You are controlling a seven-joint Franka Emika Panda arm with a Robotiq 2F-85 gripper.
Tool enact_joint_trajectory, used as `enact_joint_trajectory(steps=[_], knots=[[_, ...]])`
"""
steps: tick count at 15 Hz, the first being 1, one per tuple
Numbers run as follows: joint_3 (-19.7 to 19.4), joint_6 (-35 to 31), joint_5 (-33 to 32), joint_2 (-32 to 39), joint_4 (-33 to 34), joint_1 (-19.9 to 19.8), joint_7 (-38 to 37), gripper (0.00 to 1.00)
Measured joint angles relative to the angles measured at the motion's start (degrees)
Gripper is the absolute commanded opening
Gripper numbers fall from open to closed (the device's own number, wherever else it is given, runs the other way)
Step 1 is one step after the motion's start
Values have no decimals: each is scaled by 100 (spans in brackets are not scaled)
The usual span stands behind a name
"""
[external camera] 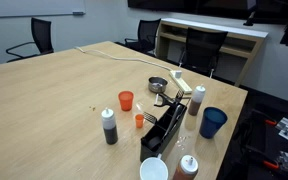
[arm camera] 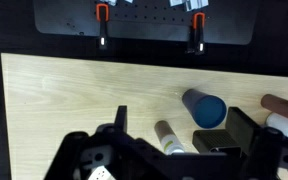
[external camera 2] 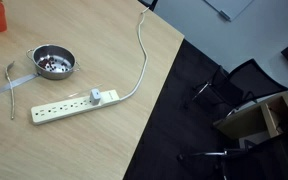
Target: Move the silver pot to the left
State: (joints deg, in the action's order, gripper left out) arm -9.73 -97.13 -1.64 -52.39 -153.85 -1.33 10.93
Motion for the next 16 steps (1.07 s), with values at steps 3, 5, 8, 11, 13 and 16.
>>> enact_joint_trajectory(steps=[3, 5, 8, 11, 13, 16], knots=[[0, 0, 0, 0, 0, 0, 0, 100], [0, 0, 0, 0, 0, 0, 0, 100], [0, 0, 0, 0, 0, 0, 0, 100], [0, 0, 0, 0, 0, 0, -1, 100], [1, 0, 0, 0, 0, 0, 0, 100], [-20, -37, 0, 140, 42, 2, 80, 100]])
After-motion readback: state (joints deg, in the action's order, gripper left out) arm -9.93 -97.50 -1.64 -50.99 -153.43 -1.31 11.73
